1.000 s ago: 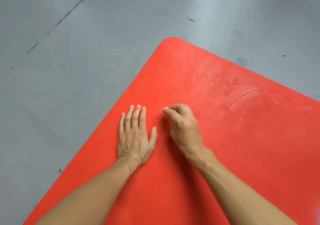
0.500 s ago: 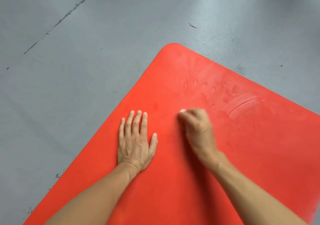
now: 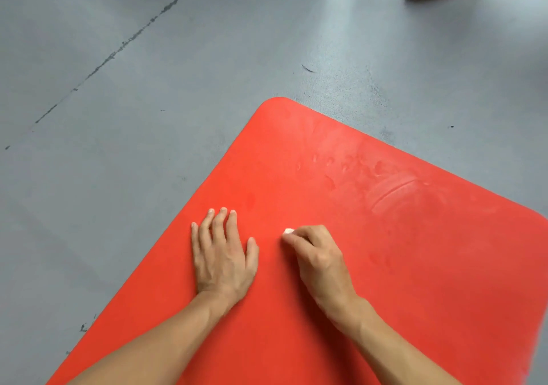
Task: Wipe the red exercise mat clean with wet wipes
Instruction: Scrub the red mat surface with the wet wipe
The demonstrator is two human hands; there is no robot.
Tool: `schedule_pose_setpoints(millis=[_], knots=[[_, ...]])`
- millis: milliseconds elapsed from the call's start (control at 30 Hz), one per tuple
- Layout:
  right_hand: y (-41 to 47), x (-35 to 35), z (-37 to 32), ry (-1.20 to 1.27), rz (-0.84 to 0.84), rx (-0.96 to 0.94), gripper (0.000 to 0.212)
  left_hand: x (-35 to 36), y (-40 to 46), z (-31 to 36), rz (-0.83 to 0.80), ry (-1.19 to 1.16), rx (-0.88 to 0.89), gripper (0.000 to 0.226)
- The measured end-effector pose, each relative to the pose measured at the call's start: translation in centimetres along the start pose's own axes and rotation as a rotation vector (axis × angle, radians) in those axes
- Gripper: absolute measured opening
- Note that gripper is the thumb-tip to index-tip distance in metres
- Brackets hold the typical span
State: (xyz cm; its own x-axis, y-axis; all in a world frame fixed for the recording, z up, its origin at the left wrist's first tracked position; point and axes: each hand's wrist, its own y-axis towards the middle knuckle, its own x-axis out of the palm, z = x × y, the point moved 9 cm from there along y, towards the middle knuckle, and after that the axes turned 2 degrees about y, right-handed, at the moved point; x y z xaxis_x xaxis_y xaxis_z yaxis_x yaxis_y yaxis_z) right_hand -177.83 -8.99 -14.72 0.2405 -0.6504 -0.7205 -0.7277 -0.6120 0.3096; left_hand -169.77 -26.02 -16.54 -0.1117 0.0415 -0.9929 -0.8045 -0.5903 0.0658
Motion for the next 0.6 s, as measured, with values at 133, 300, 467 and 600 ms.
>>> schedule_pose_setpoints(millis=[133, 300, 467, 600], knots=[[3.7, -1.6, 3.7, -0.040, -0.007, -0.001, 0.026, -0.5, 3.4, 6.3, 0.041, -0.129, -0.014, 0.063], [9.2, -7.6, 14.2, -0.158, 0.382, 0.425, 0.018, 2.1, 3.4, 9.4, 0.015, -0.008, 0.288, 0.061], [11.1, 0.3, 5.5, -0.004, 0.051, 0.066, 0.023, 2.3, 3.2, 9.3, -0.022, 0.028, 0.283, 0.062], [15.6, -1.3, 9.5, -0.062, 0.006, 0.014, 0.025, 2.1, 3.4, 9.2, -0.026, 0.036, 0.268, 0.062]])
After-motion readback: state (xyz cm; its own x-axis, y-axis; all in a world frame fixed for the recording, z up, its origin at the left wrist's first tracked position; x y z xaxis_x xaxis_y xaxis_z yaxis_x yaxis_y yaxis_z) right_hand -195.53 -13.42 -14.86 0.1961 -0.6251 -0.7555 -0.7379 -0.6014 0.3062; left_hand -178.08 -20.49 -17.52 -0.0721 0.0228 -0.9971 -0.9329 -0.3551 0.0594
